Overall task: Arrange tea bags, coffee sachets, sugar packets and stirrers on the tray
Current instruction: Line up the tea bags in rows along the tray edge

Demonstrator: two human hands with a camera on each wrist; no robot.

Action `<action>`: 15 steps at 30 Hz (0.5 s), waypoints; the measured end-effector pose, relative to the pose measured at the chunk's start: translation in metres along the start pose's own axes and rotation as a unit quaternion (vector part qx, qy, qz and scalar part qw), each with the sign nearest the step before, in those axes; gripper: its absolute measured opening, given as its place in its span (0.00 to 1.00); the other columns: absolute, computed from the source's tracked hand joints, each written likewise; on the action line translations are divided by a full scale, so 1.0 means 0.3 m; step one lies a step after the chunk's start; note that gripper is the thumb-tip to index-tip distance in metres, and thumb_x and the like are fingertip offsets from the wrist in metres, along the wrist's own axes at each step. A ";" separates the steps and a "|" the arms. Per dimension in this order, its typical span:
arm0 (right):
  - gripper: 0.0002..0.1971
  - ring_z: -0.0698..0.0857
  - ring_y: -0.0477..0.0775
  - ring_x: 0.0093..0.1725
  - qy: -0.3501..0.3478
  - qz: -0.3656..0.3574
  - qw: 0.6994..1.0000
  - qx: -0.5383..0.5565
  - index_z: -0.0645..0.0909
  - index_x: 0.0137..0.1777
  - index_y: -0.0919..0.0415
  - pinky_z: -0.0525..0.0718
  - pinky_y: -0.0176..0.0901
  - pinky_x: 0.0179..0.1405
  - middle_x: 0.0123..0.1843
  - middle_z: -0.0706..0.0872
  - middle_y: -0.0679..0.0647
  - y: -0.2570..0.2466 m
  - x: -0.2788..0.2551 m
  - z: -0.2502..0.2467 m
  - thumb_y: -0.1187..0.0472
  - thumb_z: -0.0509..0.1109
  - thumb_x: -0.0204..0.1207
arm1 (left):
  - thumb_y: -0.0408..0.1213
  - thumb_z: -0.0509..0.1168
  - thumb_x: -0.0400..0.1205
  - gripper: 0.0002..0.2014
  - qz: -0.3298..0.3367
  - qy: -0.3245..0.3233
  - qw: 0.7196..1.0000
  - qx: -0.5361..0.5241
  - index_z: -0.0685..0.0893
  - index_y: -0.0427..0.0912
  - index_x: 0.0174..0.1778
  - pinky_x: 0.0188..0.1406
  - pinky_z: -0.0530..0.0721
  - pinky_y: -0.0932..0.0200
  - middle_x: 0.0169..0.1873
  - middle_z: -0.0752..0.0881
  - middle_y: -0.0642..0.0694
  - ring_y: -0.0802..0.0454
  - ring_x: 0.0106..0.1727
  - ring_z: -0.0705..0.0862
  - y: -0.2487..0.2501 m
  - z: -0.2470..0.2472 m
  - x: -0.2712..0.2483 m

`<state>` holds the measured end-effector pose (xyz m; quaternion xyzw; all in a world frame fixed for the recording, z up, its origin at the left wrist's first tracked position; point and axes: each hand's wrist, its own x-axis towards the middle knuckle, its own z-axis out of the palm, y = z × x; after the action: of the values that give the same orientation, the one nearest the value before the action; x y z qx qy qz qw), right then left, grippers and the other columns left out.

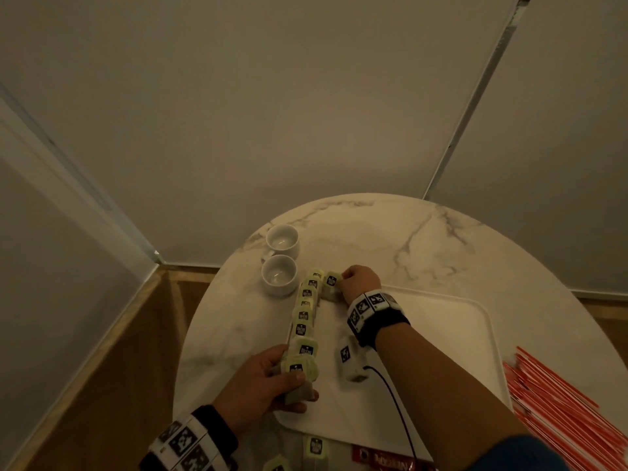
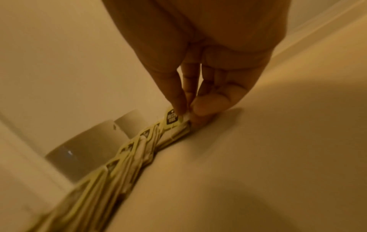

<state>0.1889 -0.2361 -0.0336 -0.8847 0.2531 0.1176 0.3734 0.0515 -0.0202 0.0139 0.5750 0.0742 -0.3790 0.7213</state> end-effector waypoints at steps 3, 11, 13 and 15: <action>0.03 0.82 0.56 0.46 0.021 -0.027 0.999 -0.019 0.82 0.47 0.59 0.78 0.41 0.41 0.47 0.85 0.56 0.000 -0.005 0.011 0.63 0.69 0.75 | 0.21 0.63 0.79 0.17 -0.002 -0.005 1.000 -0.002 0.79 0.39 0.63 0.33 0.89 0.51 0.48 0.88 0.31 0.34 0.43 0.89 0.001 0.006 0.003; 0.21 0.81 0.60 0.57 0.014 -0.072 0.996 -0.056 0.74 0.69 0.54 0.78 0.44 0.50 0.67 0.74 0.58 0.003 -0.012 0.001 0.64 0.67 0.76 | 0.22 0.64 0.79 0.17 0.004 -0.004 1.000 0.016 0.79 0.37 0.63 0.30 0.88 0.53 0.50 0.88 0.31 0.34 0.45 0.89 0.015 -0.001 0.004; 0.26 0.81 0.60 0.58 -0.006 -0.106 0.993 -0.049 0.71 0.72 0.52 0.81 0.46 0.55 0.69 0.68 0.56 0.007 -0.023 0.006 0.58 0.72 0.74 | 0.22 0.64 0.79 0.17 0.010 0.001 1.000 0.019 0.80 0.37 0.63 0.30 0.88 0.53 0.51 0.87 0.30 0.34 0.45 0.89 0.021 -0.008 0.004; 0.33 0.78 0.60 0.62 -0.036 -0.139 0.986 -0.087 0.68 0.75 0.49 0.80 0.51 0.65 0.69 0.64 0.55 0.017 -0.027 0.017 0.52 0.76 0.71 | 0.22 0.65 0.79 0.17 0.015 0.003 1.000 0.025 0.80 0.36 0.63 0.31 0.88 0.53 0.51 0.87 0.28 0.34 0.46 0.89 0.025 -0.010 0.005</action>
<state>0.1793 -0.2324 -0.0370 -0.9358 0.1025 0.1175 0.3161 0.0583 -0.0178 0.0179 0.5949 0.0581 -0.3685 0.7120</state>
